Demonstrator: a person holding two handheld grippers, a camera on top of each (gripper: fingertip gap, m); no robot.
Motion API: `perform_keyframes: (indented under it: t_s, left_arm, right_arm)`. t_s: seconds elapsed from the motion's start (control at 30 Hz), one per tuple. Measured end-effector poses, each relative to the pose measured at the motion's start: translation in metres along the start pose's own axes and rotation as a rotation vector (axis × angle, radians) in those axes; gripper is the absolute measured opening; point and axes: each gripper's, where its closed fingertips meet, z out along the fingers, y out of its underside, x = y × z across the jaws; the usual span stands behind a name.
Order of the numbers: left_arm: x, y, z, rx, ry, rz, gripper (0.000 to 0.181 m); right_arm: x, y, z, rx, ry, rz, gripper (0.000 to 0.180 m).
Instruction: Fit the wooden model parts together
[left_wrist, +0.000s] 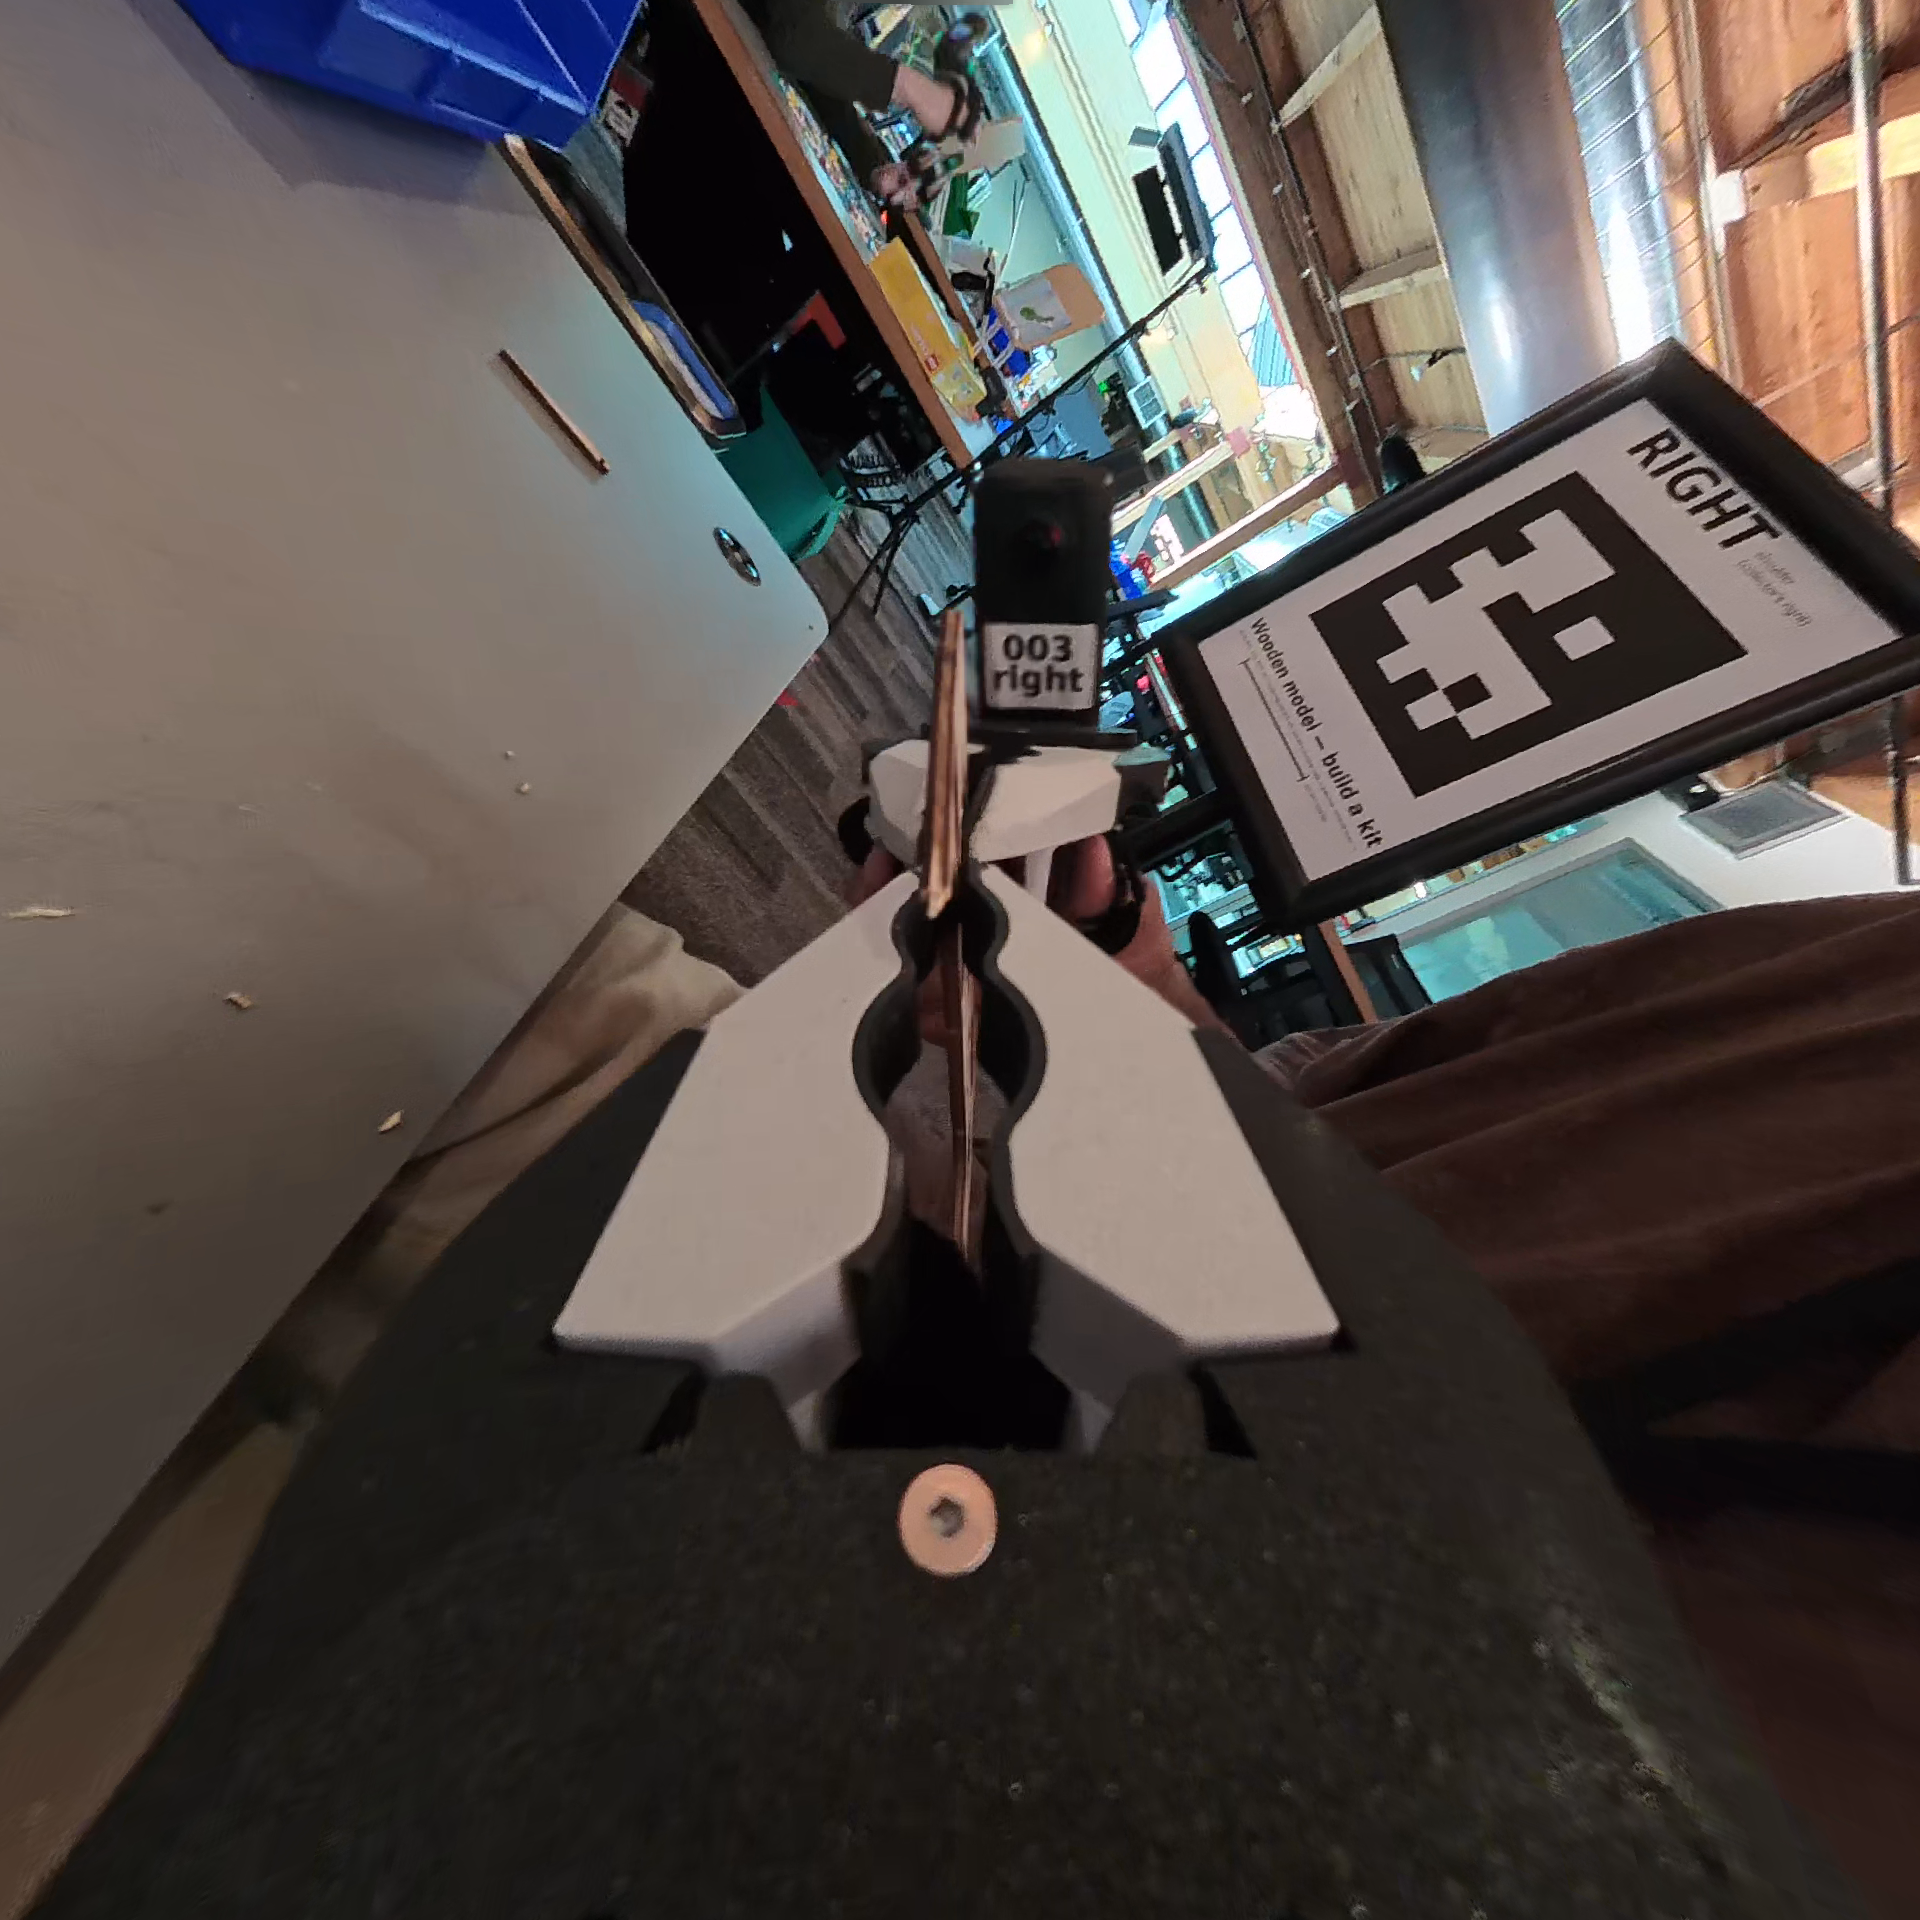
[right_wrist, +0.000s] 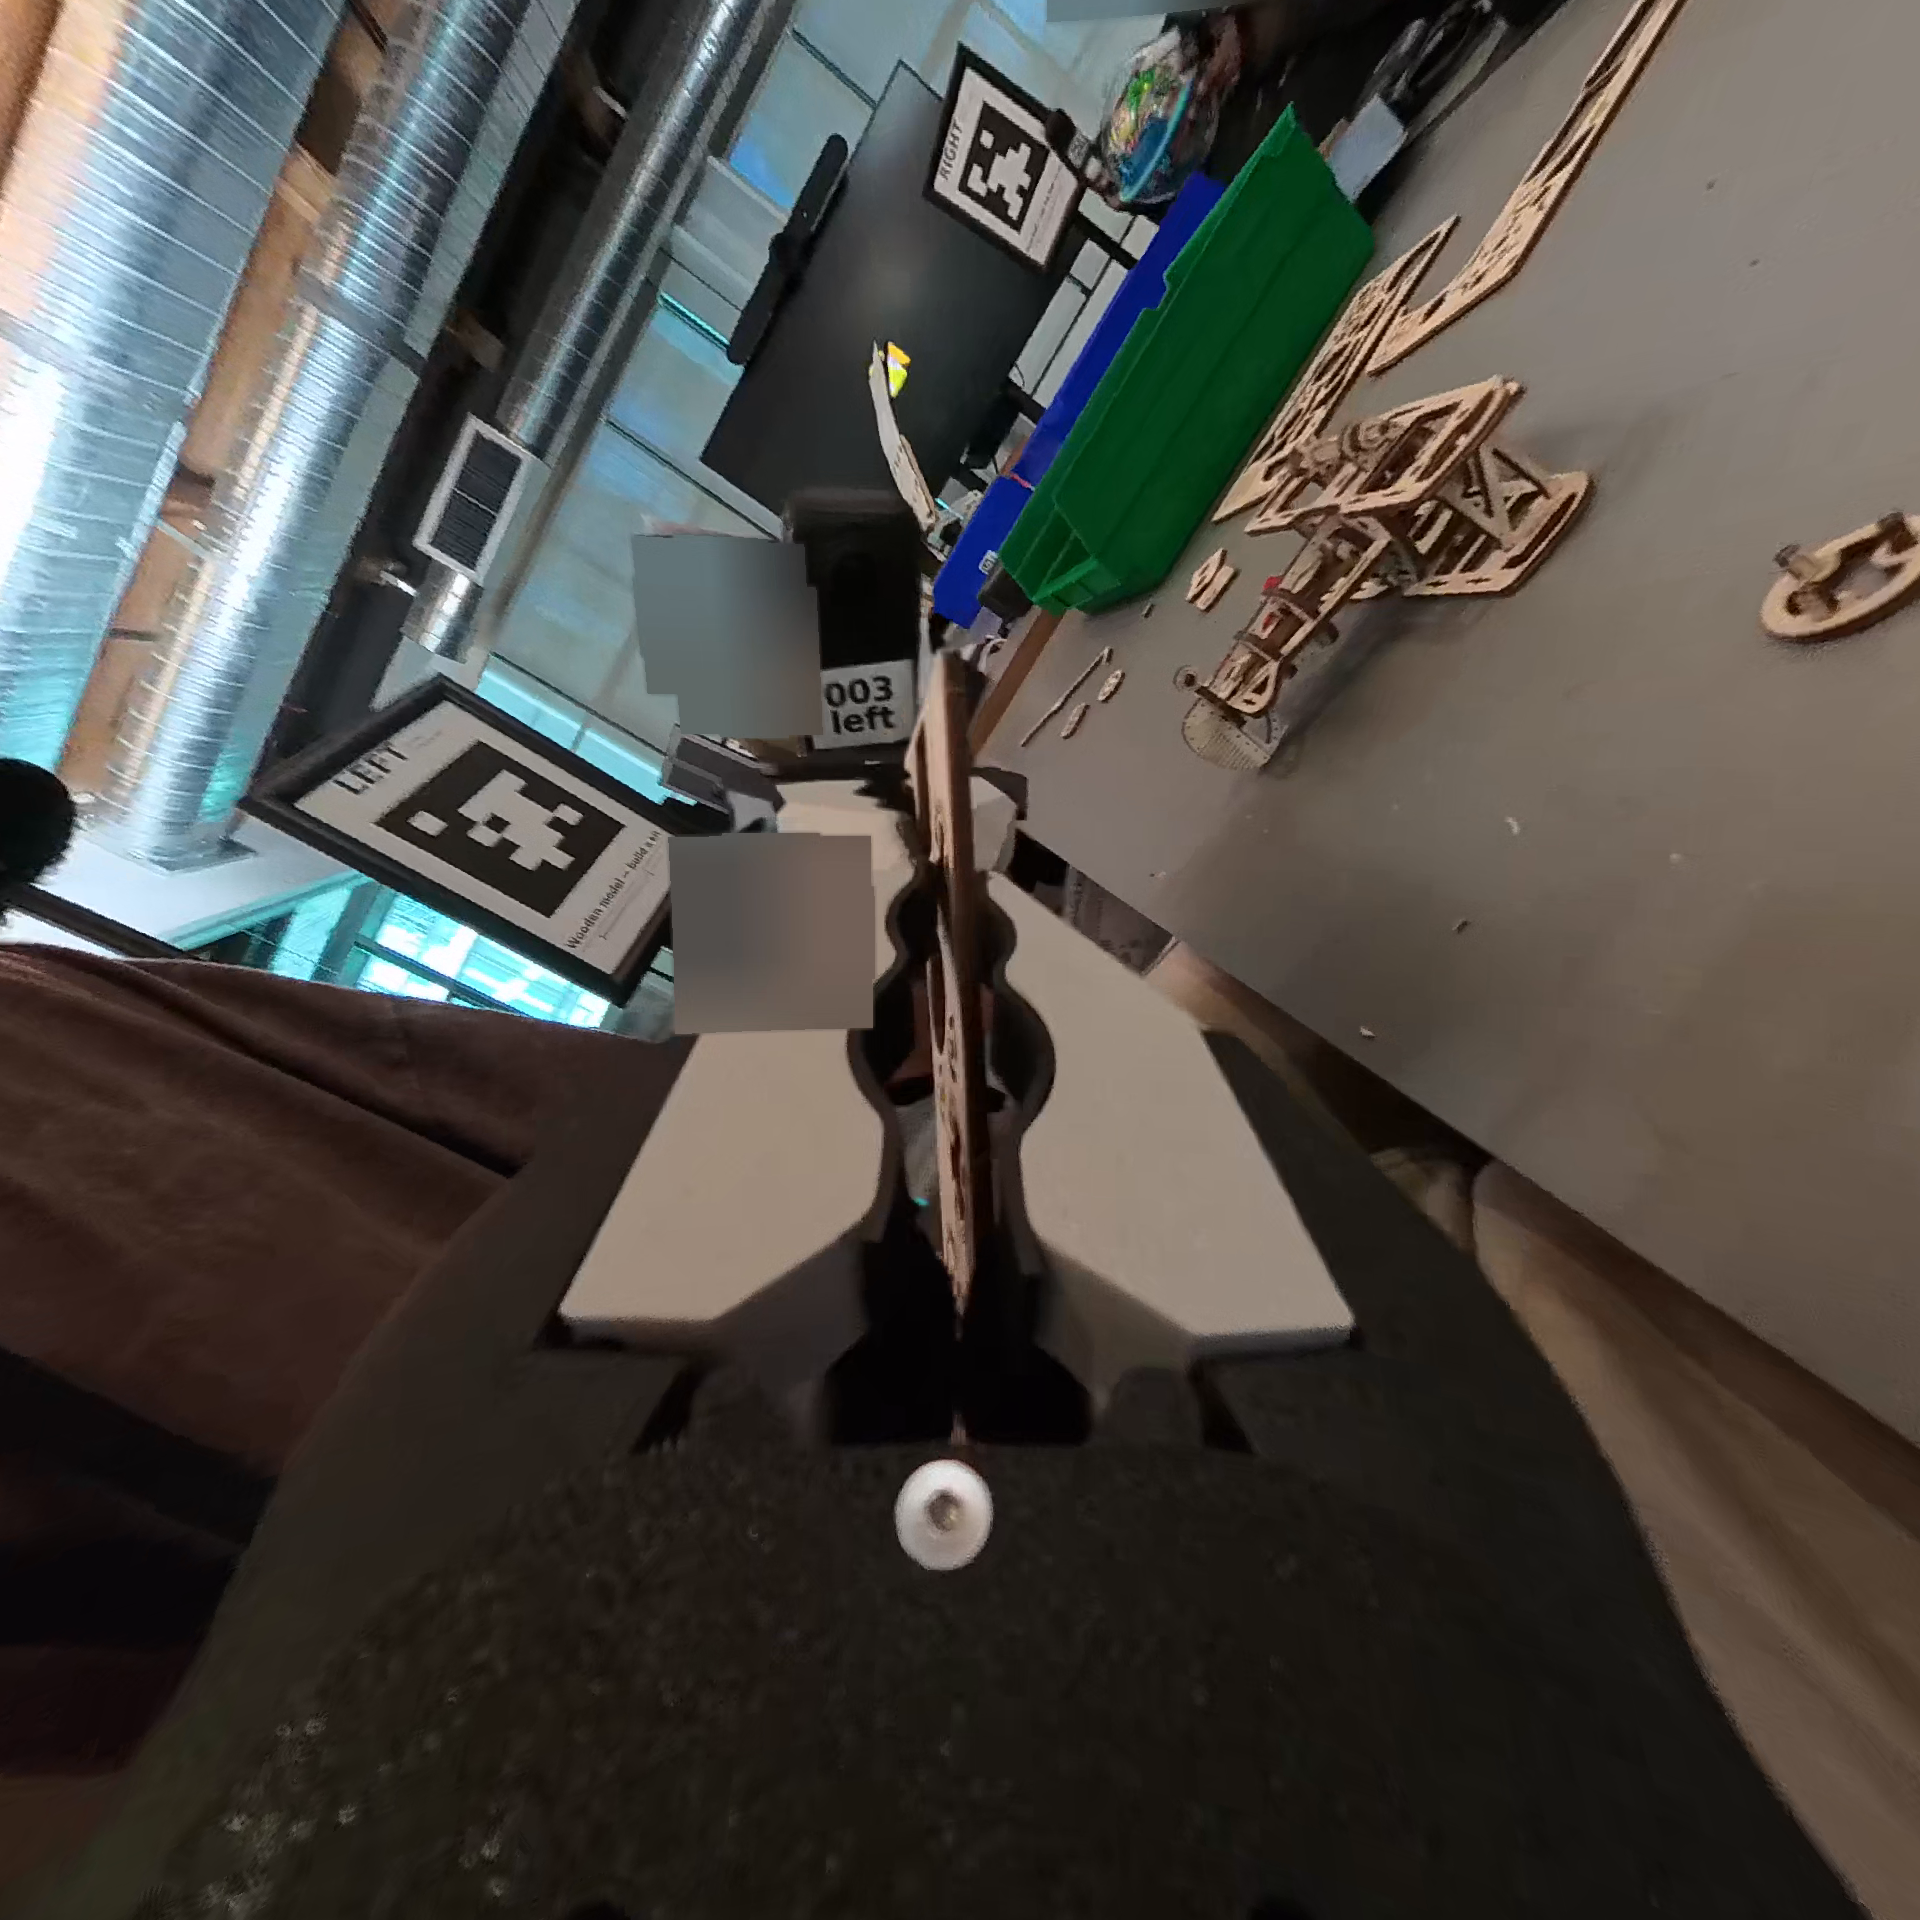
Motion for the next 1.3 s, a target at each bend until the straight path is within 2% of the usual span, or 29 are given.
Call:
perform_keyframes:
  t_s: [0.33,0.4,0.47,0.6,0.73,0.8,0.93,1.2,1.3]
  left_arm:
    - [0.001,-0.001,0.001,0.015,-0.086,0.179,0.002]
    - [-0.010,0.001,0.001,-0.007,-0.155,0.203,0.001]
    - [-0.025,0.005,0.003,-0.045,-0.281,0.307,0.002]
    - [-0.028,0.000,0.012,-0.054,-0.237,0.245,0.001]
    - [-0.026,-0.003,0.019,-0.060,-0.183,0.195,0.001]
    - [-0.027,-0.003,0.020,-0.052,-0.159,0.138,0.002]
    - [-0.028,-0.003,0.017,-0.032,-0.117,0.059,0.001]
    - [-0.024,-0.011,-0.009,-0.002,-0.186,0.130,0.001]
    - [-0.034,-0.013,-0.029,-0.029,-0.254,0.162,0.002]
  right_arm:
    - [0.000,-0.002,-0.001,-0.009,0.082,-0.212,0.004]
    - [0.012,0.001,-0.001,-0.029,0.169,-0.262,0.002]
    - [0.023,0.002,-0.002,-0.038,0.264,-0.344,0.003]
    - [0.028,-0.003,-0.009,-0.022,0.196,-0.173,0.002]
    - [0.030,-0.011,-0.016,-0.019,0.209,-0.161,0.006]
    - [0.026,-0.014,-0.019,-0.009,0.145,-0.095,0.023]
    - [0.024,-0.018,-0.028,-0.010,0.142,-0.100,0.019]
    - [0.026,-0.029,-0.043,0.055,0.170,-0.080,0.014]
    - [0.037,-0.035,-0.053,0.066,0.250,-0.115,0.012]
